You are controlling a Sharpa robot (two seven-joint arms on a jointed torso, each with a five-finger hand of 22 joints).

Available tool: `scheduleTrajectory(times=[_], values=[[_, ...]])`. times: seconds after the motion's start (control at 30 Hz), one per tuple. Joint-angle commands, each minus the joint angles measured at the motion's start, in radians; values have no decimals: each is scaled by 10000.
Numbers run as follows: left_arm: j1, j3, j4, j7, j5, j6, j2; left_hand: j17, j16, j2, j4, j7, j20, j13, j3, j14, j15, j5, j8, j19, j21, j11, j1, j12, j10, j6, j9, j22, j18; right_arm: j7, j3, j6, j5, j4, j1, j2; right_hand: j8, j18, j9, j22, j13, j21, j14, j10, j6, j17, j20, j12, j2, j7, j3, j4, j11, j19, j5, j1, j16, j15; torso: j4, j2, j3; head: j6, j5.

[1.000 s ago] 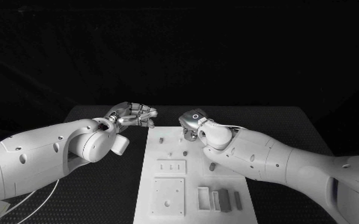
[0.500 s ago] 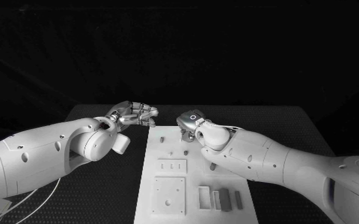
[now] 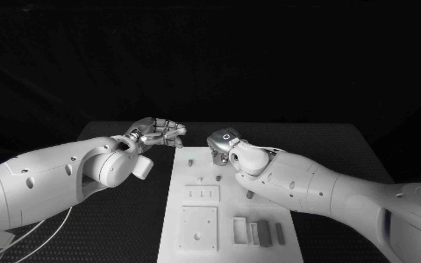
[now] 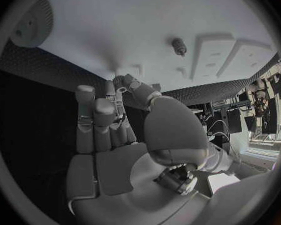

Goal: Assemble the parts on the task board

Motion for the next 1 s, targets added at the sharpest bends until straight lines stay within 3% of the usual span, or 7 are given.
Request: scheduleTrajectory(times=[0.03, 0.63, 0.73, 0.83, 1.0], values=[[26, 13, 29, 92, -16, 38, 12, 19, -50, -7, -19, 167, 20, -11, -50, 87, 6, 35, -28, 72, -45, 59, -107, -47, 23, 70, -18, 2, 134, 78, -22, 47, 6, -110, -46, 9, -3, 924, 13, 196, -25, 38, -309, 546, 498, -11, -67, 5, 11, -264, 68, -13, -269, -23, 31, 59, 59, -306, -1, -2, 5, -12, 10], [30, 14, 23, 91, -16, 33, 11, 47, -72, -11, -19, 166, 21, -12, -47, 91, 7, 34, -33, 74, -53, 60, -111, -57, 25, 72, -23, 5, 135, 273, -22, 8, 332, -190, -45, 42, -48, 924, 20, 187, -6, 34, -323, 492, 455, -43, -58, -52, -5, -245, 86, -11, -246, -53, 30, 30, 51, -283, -22, -12, 0, -29, 29], [30, 15, 23, 92, -16, 31, 12, 50, -75, -12, -19, 166, 21, -12, -47, 92, 7, 34, -33, 74, -54, 60, -111, -58, 25, 72, -24, 5, 135, 384, -23, -88, 574, -278, -44, 63, -293, 924, -39, 169, -50, -3, -341, 105, 59, -114, -41, -303, -170, -98, 88, 1, -85, -117, 19, -12, 11, -123, -29, -13, 2, -31, 43], [31, 15, 24, 92, -16, 32, 5, 53, -77, -12, -18, 166, 22, -13, -47, 93, 7, 34, -34, 75, -55, 60, -112, -59, 25, 72, -24, 5, 135, 415, -23, -164, 678, -322, -44, 60, -779, 924, -232, 160, -133, -16, -306, -394, -753, -173, -40, -624, -439, 256, 73, 17, 155, -117, 26, -116, 35, 107, -25, -13, 3, -39, 45], [31, 15, 24, 92, -16, 26, -17, 57, -81, -14, -19, 165, 22, -13, -46, 94, 7, 34, -35, 75, -56, 61, -113, -61, 24, 71, -25, 6, 135, 427, -23, -325, 791, -346, -43, 19, -1012, 924, -350, 141, -302, -60, -325, -1010, -1157, -236, -30, -972, -671, 411, 94, 22, 409, -142, 25, -151, 64, 346, -26, -13, 5, -45, 43]])
